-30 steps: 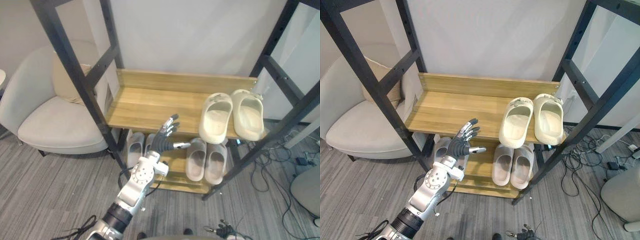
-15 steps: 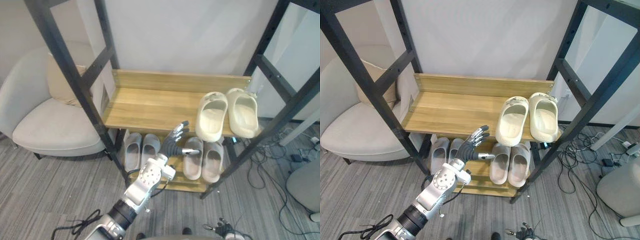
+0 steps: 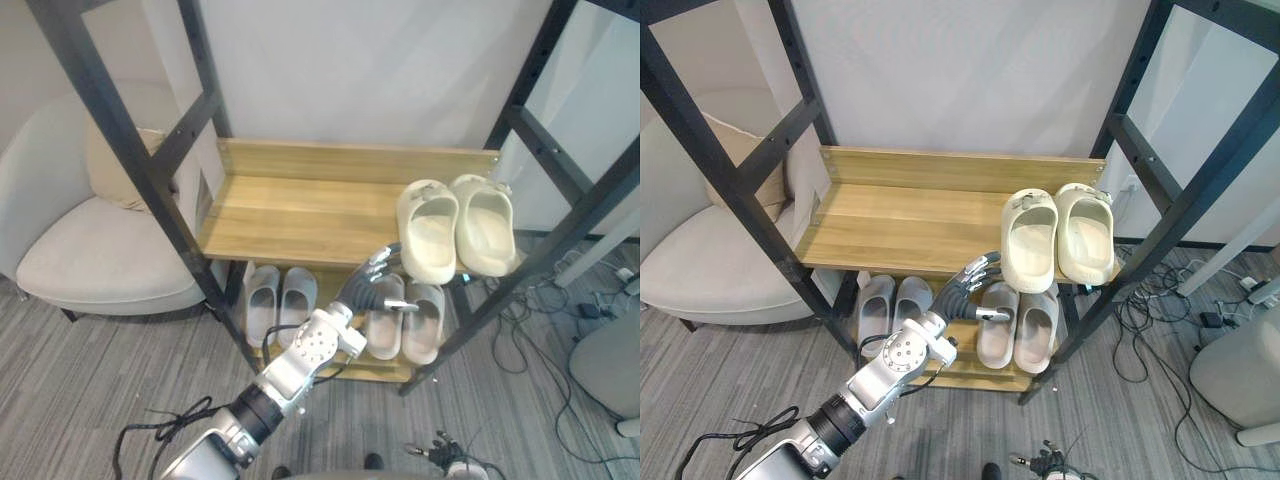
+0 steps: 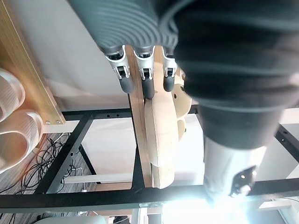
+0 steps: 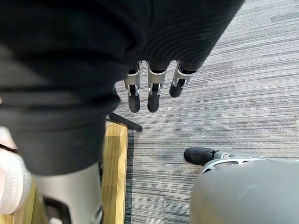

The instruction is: Organize the slippers on the shoe rack

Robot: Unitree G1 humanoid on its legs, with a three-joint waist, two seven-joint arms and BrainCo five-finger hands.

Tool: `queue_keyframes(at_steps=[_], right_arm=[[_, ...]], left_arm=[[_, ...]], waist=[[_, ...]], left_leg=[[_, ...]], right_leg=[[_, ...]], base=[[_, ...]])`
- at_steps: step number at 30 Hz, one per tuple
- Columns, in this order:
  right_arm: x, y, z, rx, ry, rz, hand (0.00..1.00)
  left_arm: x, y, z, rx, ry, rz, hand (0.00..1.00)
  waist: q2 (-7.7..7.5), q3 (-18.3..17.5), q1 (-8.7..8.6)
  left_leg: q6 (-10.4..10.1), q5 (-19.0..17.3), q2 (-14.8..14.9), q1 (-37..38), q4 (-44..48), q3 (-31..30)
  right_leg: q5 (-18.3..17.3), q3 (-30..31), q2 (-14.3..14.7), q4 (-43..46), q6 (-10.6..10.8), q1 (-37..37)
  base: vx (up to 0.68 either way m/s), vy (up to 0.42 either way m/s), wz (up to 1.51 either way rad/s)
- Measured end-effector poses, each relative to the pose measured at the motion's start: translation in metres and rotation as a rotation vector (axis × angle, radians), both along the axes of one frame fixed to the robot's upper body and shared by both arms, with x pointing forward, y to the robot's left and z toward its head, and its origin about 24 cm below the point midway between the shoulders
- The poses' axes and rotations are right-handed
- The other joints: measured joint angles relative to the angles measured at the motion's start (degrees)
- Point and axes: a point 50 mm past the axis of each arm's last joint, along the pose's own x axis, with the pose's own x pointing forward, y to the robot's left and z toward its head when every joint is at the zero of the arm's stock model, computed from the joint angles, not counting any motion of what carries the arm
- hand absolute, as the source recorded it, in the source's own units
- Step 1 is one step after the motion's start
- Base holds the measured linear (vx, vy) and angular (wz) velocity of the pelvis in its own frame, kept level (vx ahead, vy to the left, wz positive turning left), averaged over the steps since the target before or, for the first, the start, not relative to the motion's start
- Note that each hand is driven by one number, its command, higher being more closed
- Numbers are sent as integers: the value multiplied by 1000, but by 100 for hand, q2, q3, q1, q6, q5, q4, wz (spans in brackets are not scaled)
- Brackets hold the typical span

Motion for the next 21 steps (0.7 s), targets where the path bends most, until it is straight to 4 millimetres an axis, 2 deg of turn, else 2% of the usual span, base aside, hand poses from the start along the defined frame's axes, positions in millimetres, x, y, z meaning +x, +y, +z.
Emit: queue_keyframes(at_steps=[9, 15, 21], right_arm=[[0, 0, 0, 9, -6, -38, 0], [0, 0, 0, 18, -15, -78, 0], [5, 2, 1, 23, -29, -76, 0]], left_arm=[[5, -3, 3, -14, 5, 20, 0], [20, 8, 9, -24, -6, 85, 0], [20, 11, 12, -48, -6, 88, 0]], waist=[[-3, 8, -38], [12, 29, -44], [23, 104, -32]], left_leg=[[-48, -71, 3, -6, -3, 114], [-41, -96, 6, -1, 0, 222], [-26, -87, 8, 12, 1, 212]], right_leg=[[-1, 127, 8, 0, 0, -82], [0, 203, 14, 1, 2, -96], [1, 182, 15, 2, 3, -79]], base=[[-35, -17, -6], [-7, -21, -8], [-8, -11, -1]])
